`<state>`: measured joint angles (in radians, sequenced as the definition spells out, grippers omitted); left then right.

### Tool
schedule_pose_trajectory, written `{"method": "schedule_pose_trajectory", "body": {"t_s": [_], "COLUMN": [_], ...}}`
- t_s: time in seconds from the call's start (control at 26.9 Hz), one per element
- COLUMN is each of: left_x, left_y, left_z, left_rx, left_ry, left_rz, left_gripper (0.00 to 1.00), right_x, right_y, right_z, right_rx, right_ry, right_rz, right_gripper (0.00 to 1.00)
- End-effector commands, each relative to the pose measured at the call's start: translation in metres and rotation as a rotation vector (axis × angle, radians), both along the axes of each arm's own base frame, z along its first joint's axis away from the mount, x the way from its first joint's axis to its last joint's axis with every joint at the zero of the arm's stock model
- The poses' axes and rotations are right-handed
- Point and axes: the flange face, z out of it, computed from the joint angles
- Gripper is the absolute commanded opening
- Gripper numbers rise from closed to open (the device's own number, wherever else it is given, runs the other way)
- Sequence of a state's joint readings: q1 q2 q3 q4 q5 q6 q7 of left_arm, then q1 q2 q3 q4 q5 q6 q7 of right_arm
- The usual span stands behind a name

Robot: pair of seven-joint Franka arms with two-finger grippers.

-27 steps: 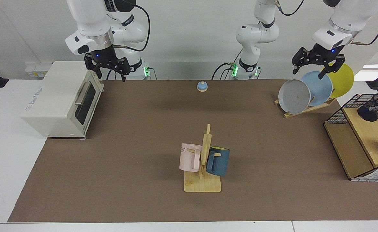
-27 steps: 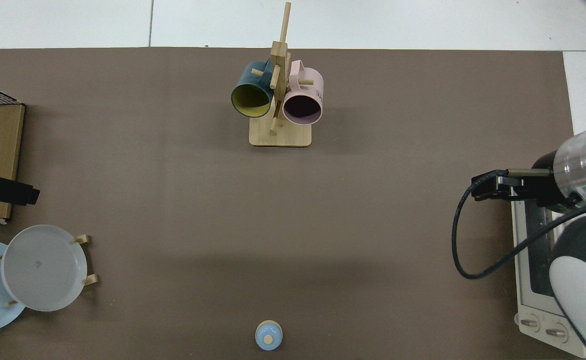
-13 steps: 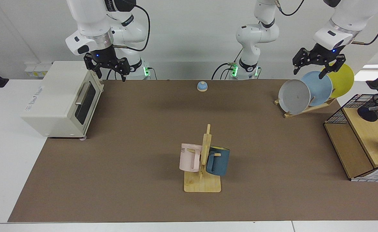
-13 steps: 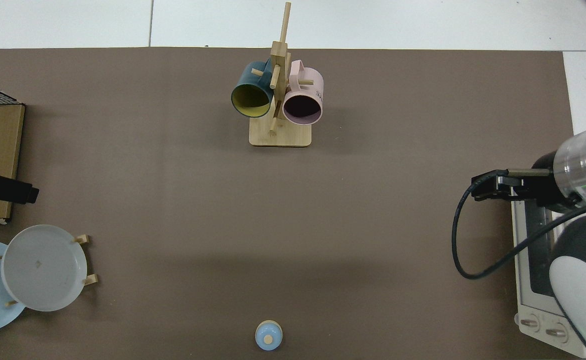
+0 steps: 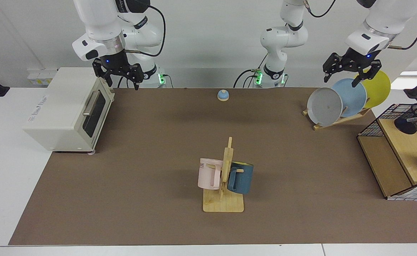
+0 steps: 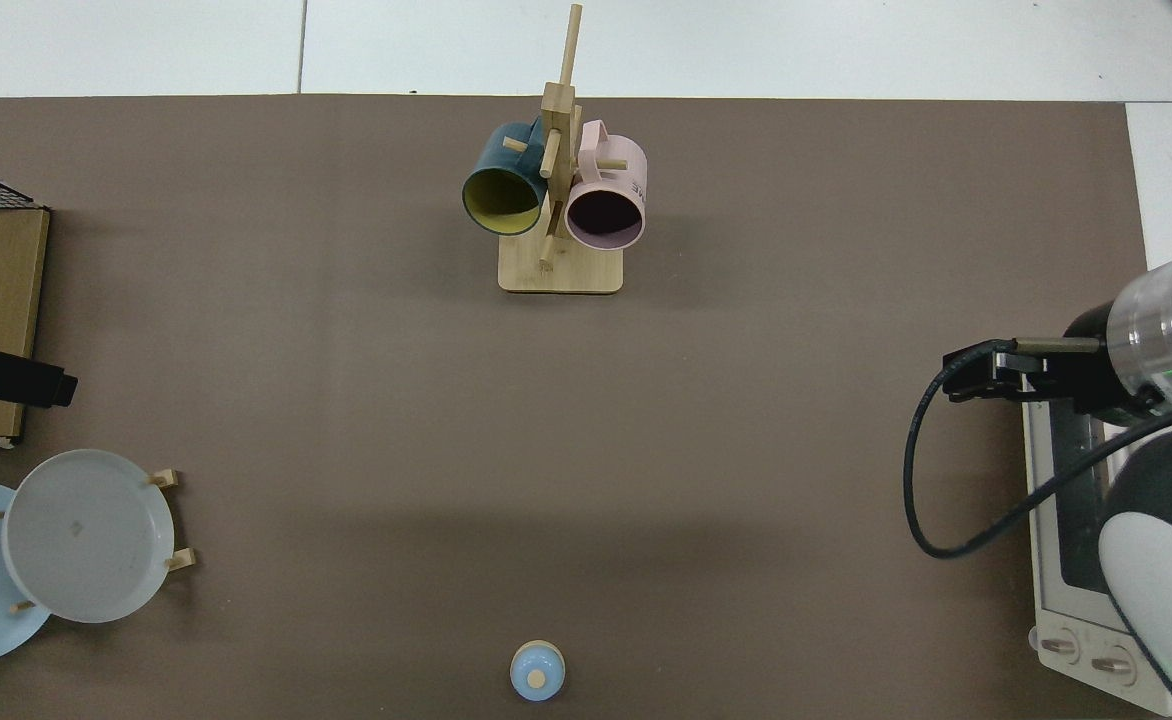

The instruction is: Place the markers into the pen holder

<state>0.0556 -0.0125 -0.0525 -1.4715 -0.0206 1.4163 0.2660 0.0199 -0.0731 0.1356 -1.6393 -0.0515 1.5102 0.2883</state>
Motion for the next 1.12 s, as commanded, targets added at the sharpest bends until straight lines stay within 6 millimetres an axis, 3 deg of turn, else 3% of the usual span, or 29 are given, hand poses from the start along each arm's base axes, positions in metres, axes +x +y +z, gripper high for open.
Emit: {"method": "schedule_pose_trajectory", "body": {"t_s": [0.0, 1.08], "left_x": [-0.001, -0.003], "left_y": [-0.001, 0.0], "left_z": [0.004, 0.003], "left_rx": [0.004, 0.005], "left_ry": [-0.012, -0.004], "left_rz": [0.007, 0.012], "left_gripper": [1.0, 1.0], "right_x": [-0.003, -0.012], "right_y": [-0.003, 0.011], "right_z": [0.0, 0.01], "right_rx": [0.008, 0.095], "right_ry": [-0.012, -0.01], "right_rz": [0.017, 0.026], "right_gripper": [1.0, 1.0]}}
